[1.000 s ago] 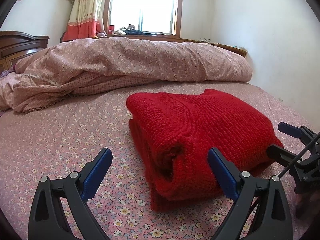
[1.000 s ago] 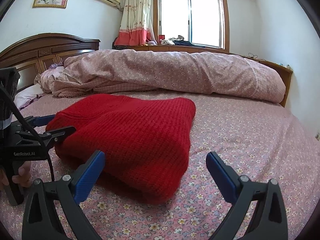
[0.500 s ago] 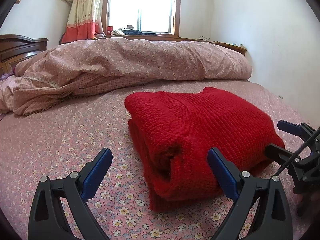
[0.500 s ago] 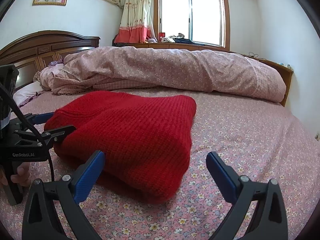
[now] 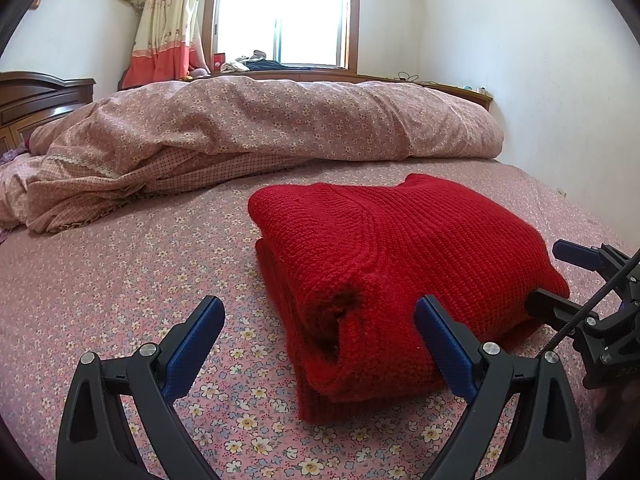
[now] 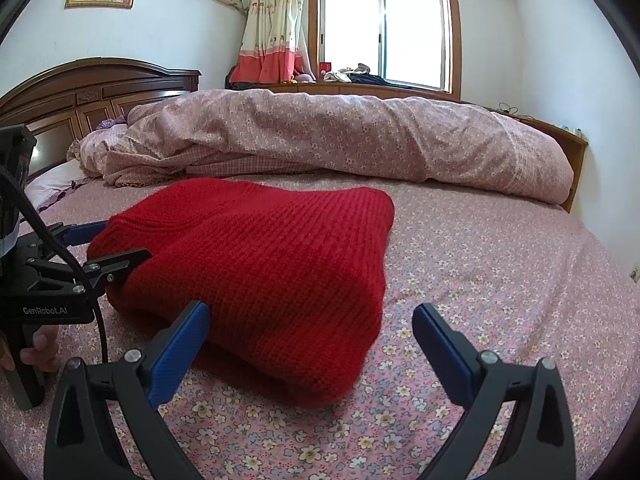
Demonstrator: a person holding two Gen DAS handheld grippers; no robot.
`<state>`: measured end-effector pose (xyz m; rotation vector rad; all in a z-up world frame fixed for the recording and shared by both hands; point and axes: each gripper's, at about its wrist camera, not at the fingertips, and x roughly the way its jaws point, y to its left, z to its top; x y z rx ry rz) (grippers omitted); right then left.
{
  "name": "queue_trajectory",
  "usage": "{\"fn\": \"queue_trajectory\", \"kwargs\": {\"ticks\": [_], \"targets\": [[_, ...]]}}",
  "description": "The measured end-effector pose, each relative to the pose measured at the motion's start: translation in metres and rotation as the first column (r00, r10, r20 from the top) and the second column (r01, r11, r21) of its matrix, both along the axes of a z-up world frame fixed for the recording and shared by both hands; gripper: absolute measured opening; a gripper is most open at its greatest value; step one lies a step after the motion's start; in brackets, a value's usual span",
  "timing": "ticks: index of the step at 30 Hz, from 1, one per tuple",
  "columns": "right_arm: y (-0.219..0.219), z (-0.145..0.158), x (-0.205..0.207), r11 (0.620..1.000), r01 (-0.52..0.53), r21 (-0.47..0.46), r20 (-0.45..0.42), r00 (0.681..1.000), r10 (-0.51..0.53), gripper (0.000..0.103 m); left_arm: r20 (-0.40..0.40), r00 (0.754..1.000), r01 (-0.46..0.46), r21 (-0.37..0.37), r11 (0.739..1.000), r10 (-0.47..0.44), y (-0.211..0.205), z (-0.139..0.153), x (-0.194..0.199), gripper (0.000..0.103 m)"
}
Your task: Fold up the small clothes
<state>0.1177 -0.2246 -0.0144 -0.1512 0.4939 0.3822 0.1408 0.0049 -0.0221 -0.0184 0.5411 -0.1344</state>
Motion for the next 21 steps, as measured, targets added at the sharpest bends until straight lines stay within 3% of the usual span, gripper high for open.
{"fn": "queue_trajectory", "kwargs": {"ticks": [21], "targets": [[0.0007, -0.0029, 0.0025, 1.000, -0.007, -0.007, -0.007, 1.000, 0.007, 0.103, 0.001, 1.000, 0.000, 0.001, 1.000, 0.000, -0.0006, 0.0003, 0.0001, 0.093]]}}
